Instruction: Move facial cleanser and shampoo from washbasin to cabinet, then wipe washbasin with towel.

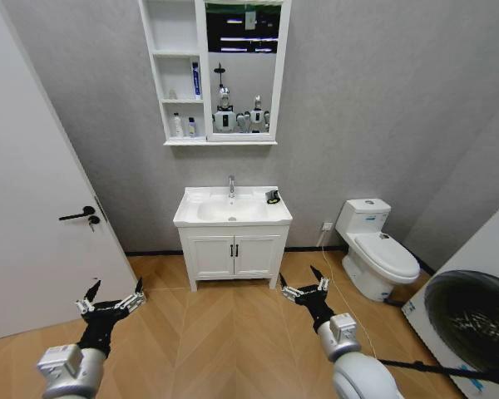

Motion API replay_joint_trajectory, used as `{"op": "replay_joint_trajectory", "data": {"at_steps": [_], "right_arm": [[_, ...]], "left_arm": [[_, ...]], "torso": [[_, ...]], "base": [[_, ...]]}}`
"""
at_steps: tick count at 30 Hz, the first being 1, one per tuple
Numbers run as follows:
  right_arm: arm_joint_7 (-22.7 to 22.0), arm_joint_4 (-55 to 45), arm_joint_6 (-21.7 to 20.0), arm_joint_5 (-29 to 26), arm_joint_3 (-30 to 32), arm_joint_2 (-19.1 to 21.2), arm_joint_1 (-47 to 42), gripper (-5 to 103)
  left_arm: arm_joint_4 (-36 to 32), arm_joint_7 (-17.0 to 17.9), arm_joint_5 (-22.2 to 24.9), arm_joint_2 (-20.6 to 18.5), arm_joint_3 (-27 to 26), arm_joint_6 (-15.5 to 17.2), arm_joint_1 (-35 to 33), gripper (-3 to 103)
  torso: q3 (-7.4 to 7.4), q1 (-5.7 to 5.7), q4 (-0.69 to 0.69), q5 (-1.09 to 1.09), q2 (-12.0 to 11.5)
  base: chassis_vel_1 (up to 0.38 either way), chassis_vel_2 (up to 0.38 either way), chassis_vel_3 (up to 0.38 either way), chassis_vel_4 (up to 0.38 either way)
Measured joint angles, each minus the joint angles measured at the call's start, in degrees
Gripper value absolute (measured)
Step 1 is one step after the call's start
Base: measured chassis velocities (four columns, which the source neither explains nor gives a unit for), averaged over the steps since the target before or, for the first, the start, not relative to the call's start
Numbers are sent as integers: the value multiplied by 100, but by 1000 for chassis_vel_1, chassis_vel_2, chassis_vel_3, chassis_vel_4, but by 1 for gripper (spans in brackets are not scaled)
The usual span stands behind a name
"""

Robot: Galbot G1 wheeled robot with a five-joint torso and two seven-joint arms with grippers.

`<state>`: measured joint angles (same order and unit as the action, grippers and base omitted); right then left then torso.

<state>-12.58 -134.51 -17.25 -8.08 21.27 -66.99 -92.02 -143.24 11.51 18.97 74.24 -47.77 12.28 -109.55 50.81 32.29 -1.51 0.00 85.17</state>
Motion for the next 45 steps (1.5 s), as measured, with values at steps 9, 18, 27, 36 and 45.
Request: {"op": "replay_joint_trajectory", "data": {"at_steps": [9,18,27,36,45], "right_arm": [[-35,27,-67,-122,34,45,86,100],[-193,-80,-92,-43,102,-86,-22,100],[-266,-103,-148,-16,94,-104,-20,100],[-266,-106,-151,-12,90,-104,-18,100],[-266,-108,-151,-11,88,-104,-18,100]], "left_arm": [[0,0,0,0,0,0,0,100],[0,0,0,0,0,0,0,100],[0,0,0,0,0,0,0,100],[0,0,0,0,0,0,0,100],[0,0,0,0,0,0,0,100]], "torso": [[0,0,0,0,-1],[0,0,-1,0,0],[0,0,0,0,0],[0,0,0,0,0],[0,0,0,0,0]], "base": [[0,0,0,0],[0,0,0,0],[0,0,0,0],[0,0,0,0],[0,0,0,0]]}}
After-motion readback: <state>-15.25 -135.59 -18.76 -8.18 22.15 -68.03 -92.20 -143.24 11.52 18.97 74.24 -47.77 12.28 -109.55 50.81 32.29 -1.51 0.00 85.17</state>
